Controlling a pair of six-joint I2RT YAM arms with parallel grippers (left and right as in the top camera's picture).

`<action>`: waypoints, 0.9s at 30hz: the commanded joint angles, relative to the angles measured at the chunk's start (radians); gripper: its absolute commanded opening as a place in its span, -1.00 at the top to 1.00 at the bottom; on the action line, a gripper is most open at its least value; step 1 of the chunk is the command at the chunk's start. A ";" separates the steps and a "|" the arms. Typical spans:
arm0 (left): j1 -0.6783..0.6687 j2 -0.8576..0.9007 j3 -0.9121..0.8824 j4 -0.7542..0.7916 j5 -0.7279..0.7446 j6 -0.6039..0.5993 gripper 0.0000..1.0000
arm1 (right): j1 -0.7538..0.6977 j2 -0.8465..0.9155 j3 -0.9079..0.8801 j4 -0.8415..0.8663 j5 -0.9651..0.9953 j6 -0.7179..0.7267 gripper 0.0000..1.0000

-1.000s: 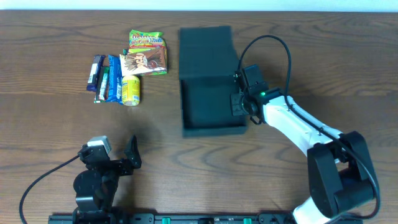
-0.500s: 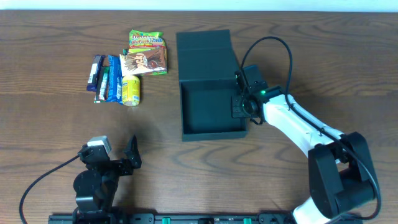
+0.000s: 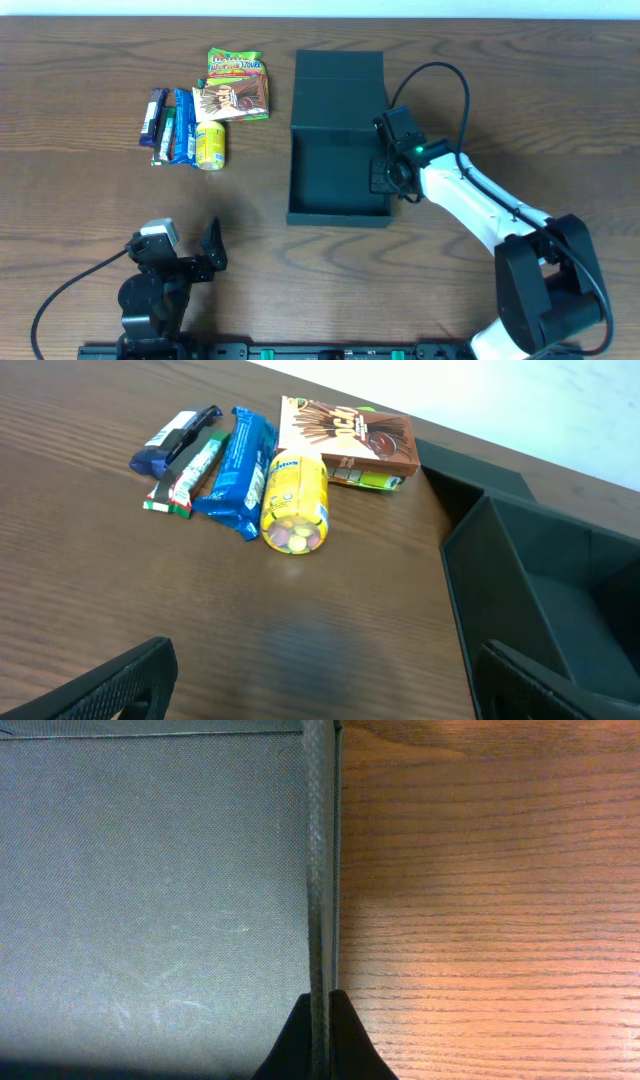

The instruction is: Pack container

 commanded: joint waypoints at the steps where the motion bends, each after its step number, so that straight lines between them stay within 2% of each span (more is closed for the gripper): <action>1: -0.004 -0.006 -0.020 -0.005 0.003 -0.011 -0.91 | 0.018 0.018 -0.019 -0.028 -0.050 -0.020 0.97; 15: -0.004 -0.006 -0.020 -0.005 0.003 -0.011 -0.91 | 0.018 0.018 -0.019 -0.064 -0.040 -0.054 0.98; 16: -0.004 -0.006 -0.020 -0.005 0.003 -0.011 -0.91 | 0.018 0.018 -0.019 -0.063 -0.040 -0.057 0.93; 17: -0.004 -0.006 -0.020 -0.005 0.003 -0.011 -0.91 | 0.018 0.018 -0.019 -0.063 -0.035 -0.057 0.53; 18: -0.004 -0.006 -0.020 -0.005 0.003 -0.011 -0.91 | 0.018 0.018 -0.019 -0.063 -0.021 -0.057 -0.54; 19: -0.004 -0.006 -0.020 -0.005 0.003 -0.011 -0.91 | 0.018 0.018 -0.019 -0.062 -0.007 -0.057 -0.99; 27: -0.004 -0.006 -0.020 -0.005 0.003 -0.011 -0.91 | 0.015 -0.059 0.075 -0.100 0.008 -0.073 -0.98</action>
